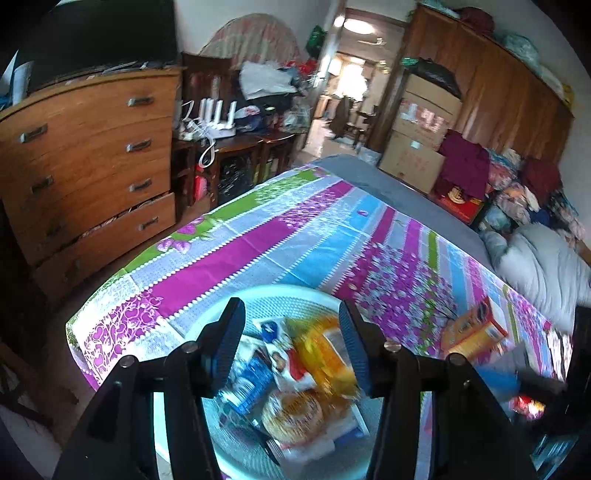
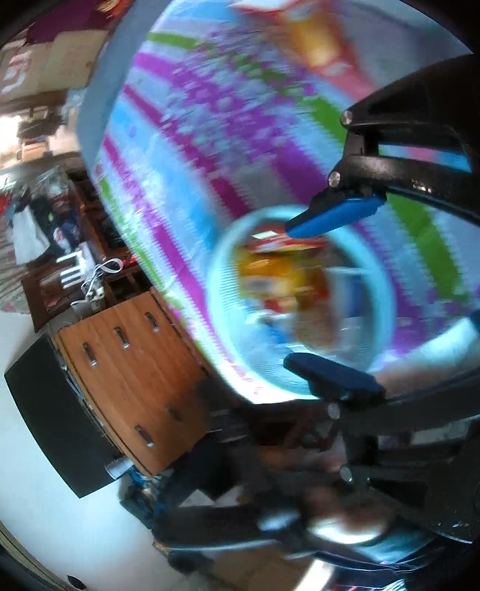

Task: Organize snacks
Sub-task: 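Move both open tools back toward the snacks on the bed, then grasp the yellow pastry bag with the right tool while the left grasps the pink flamingo packet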

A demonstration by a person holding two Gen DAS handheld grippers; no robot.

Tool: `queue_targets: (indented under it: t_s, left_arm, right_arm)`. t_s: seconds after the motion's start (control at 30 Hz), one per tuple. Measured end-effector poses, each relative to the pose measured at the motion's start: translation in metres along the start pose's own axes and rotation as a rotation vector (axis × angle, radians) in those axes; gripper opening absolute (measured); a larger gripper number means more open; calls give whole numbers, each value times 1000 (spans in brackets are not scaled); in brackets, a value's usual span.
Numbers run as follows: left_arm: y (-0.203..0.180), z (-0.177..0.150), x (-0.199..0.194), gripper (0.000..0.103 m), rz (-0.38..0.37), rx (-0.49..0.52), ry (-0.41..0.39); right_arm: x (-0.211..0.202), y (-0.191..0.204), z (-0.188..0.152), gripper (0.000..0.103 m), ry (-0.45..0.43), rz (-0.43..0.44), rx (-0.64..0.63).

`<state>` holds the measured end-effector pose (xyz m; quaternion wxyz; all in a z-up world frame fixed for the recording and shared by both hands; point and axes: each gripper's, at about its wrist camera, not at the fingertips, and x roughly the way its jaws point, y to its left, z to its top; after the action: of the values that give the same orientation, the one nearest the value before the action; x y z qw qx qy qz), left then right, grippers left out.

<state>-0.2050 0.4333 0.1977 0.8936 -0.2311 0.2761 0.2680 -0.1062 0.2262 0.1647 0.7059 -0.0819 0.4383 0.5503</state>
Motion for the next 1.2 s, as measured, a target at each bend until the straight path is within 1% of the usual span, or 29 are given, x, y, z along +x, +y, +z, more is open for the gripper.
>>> queue_targets:
  t_s: [0.07, 0.1, 0.13, 0.2, 0.23, 0.27, 0.33, 0.4, 0.43, 0.47, 0.53, 0.6, 0.67, 0.7, 0.77, 0.8, 0.83, 0.87, 0.9, 0.93, 1.0, 1.03, 1.07, 1.1, 1.13, 1.2]
  left_arm:
    - [-18, -14, -11, 54, -27, 62, -9]
    - [-29, -22, -17, 54, -46, 89, -10]
    - [-42, -30, -22, 54, -71, 117, -7]
    - [-75, -48, -36, 54, -130, 185, -6]
    - [-94, -57, -43, 54, -162, 222, -10]
    - [-120, -70, -51, 54, -218, 269, -11]
    - [-160, -88, -64, 54, -306, 336, -10]
    - [-206, -110, -75, 54, -422, 404, 9]
    - [-232, -124, -78, 54, -490, 439, 35]
    - [-254, -136, -78, 54, -536, 470, 61]
    - [-292, -159, -71, 54, -577, 522, 117]
    - [-318, -177, -58, 54, -588, 563, 173]
    - [-339, -193, -42, 54, -596, 580, 235]
    - [-347, -200, -34, 54, -596, 582, 264]
    - [-360, -211, -19, 54, -578, 586, 300]
    - [-366, -216, -11, 54, -569, 585, 320]
    - [-372, -219, -4, 54, -561, 583, 336]
    - [-376, -222, 2, 54, -553, 580, 348]
    - [-378, -223, 7, 54, -547, 576, 357]
    - [-380, -230, 8, 54, -543, 573, 361]
    - [-382, -232, 15, 54, -532, 564, 367]
    - [-384, -233, 19, 54, -528, 557, 374]
    - [-387, -236, 23, 54, -526, 554, 380]
    - [-389, -237, 26, 54, -522, 554, 388]
    - [-391, -239, 27, 54, -521, 559, 393]
    - [-396, -243, 29, 54, -523, 578, 400]
  right_arm:
    - [-18, -4, -40, 66, 4, -23, 1]
    - [-31, -11, -70, 66, 11, -55, 9]
    - [-40, -17, -90, 66, 20, -78, 22]
    - [-60, -38, -134, 67, 49, -125, 79]
    - [-71, -54, -158, 67, 69, -144, 130]
    - [-81, -68, -177, 66, 85, -165, 171]
    - [-104, -102, -215, 66, 108, -264, 249]
    - [-132, -136, -240, 67, 93, -304, 366]
    - [-149, -153, -251, 67, 67, -333, 417]
    - [-165, -165, -257, 66, 41, -361, 449]
    - [-196, -190, -268, 67, -17, -418, 501]
    - [-223, -218, -275, 67, -62, -473, 532]
    - [-242, -247, -280, 67, -82, -519, 547]
    - [-255, -271, -280, 69, -91, -552, 565]
    - [-278, -311, -284, 80, -133, -604, 621]
    - [-291, -342, -286, 90, -156, -619, 685]
    - [-297, -367, -287, 92, -164, -632, 749]
    - [-302, -386, -288, 92, -170, -642, 792]
    - [-305, -414, -286, 92, -181, -648, 848]
    - [-306, -430, -284, 92, -185, -646, 879]
    - [-304, -460, -281, 92, -169, -649, 958]
    - [-298, -473, -276, 92, -145, -648, 1004]
    - [-294, -480, -274, 92, -135, -638, 1024]
    - [-292, -483, -271, 92, -145, -626, 1034]
    - [-290, -483, -266, 92, -152, -633, 1032]
    - [-280, -481, -258, 92, -126, -658, 1007]
